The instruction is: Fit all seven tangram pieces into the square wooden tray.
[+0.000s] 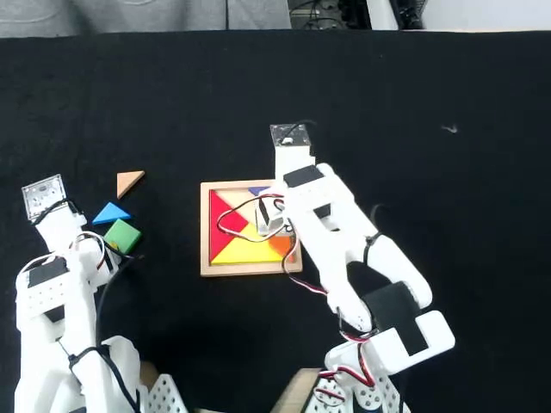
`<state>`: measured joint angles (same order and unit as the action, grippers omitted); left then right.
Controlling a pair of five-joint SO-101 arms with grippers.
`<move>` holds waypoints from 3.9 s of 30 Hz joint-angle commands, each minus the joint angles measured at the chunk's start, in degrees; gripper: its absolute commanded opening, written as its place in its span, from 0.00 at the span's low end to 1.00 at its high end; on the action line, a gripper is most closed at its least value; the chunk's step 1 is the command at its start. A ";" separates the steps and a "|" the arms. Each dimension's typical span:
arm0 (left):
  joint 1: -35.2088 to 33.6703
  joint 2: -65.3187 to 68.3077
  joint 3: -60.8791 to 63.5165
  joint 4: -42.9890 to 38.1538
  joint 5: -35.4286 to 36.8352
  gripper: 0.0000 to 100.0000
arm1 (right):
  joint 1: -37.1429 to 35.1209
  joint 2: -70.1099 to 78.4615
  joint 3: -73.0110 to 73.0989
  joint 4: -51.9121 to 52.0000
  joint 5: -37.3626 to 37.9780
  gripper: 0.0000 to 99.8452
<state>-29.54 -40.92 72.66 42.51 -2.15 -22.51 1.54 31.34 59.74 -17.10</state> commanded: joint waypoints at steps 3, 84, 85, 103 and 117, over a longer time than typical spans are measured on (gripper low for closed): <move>0.04 -0.79 -0.31 -0.88 -0.26 0.18 | -0.70 0.13 -4.35 -0.79 0.79 0.02; 0.13 -0.97 -0.31 -0.88 0.00 0.18 | 1.32 0.84 -5.23 3.34 9.14 0.01; 0.13 -1.05 -0.31 -0.88 0.09 0.18 | 1.32 -0.40 -5.05 3.52 9.14 0.01; 7.34 15.47 -45.23 31.56 -17.41 0.18 | 3.87 -22.11 11.56 -6.15 16.97 0.01; 12.53 55.91 -74.07 20.48 -35.34 0.30 | 3.96 -23.25 12.00 -6.07 17.05 0.01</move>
<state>-16.62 5.85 11.82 63.52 -31.78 -19.52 -19.21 43.65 54.55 -0.57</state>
